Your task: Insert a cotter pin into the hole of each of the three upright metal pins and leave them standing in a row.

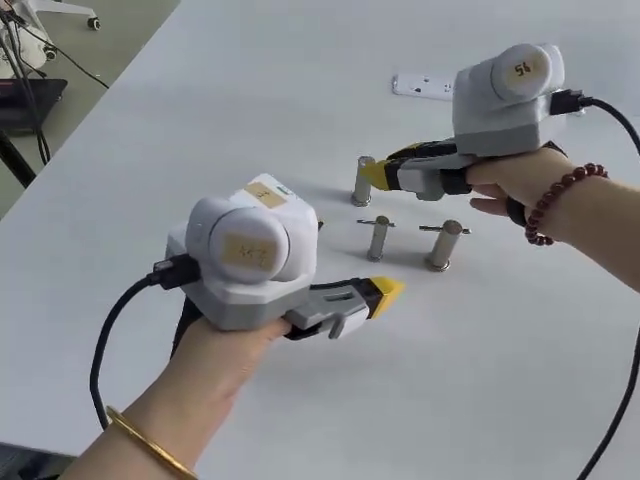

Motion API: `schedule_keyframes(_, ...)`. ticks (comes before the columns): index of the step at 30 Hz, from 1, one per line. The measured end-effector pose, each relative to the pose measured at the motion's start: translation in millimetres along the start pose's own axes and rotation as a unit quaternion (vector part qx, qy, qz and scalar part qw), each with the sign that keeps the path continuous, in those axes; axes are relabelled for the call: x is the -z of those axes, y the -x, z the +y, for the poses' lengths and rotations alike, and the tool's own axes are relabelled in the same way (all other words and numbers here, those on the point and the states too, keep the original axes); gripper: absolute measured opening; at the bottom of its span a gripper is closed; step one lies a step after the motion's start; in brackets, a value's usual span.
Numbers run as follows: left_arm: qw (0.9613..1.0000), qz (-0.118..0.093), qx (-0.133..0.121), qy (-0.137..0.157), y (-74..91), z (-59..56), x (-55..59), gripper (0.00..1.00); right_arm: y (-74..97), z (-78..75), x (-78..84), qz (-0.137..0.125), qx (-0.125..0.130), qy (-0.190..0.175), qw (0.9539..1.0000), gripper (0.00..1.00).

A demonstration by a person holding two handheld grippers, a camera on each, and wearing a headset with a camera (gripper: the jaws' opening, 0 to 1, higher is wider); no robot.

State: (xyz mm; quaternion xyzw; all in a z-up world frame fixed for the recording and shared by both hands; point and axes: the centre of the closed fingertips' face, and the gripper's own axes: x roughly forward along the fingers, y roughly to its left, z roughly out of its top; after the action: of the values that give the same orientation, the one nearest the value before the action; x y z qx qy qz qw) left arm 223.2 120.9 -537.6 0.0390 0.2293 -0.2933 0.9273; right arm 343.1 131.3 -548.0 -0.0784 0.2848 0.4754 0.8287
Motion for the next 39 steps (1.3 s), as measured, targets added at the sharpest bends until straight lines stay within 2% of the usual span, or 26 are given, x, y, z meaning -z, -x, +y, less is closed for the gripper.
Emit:
schedule_keyframes(4,1.0000,-0.001,-0.003,0.003,0.2,1.2,-0.6,0.61,-6.9,-3.0,0.0,-0.001,0.009,-0.004,1.0000,0.24)
schedule_keyframes(16,0.9999,0.006,-0.007,0.005,0.3,2.9,1.1,0.60,-19.8,-8.2,-0.4,0.002,0.031,-0.009,0.9995,0.12)
schedule_keyframes(20,0.9999,0.006,-0.008,0.003,0.5,3.6,1.1,0.60,-23.4,-10.5,1.6,0.004,0.032,-0.015,0.9994,0.11)
schedule_keyframes(29,0.9999,0.009,-0.010,0.004,1.0,5.1,2.9,0.59,-21.9,-7.0,2.4,0.004,0.029,-0.026,0.9992,0.10)
schedule_keyframes(39,0.9999,0.011,-0.004,0.000,-0.3,2.2,3.5,0.60,-14.3,-15.3,4.3,0.007,0.043,-0.015,0.9990,0.08)
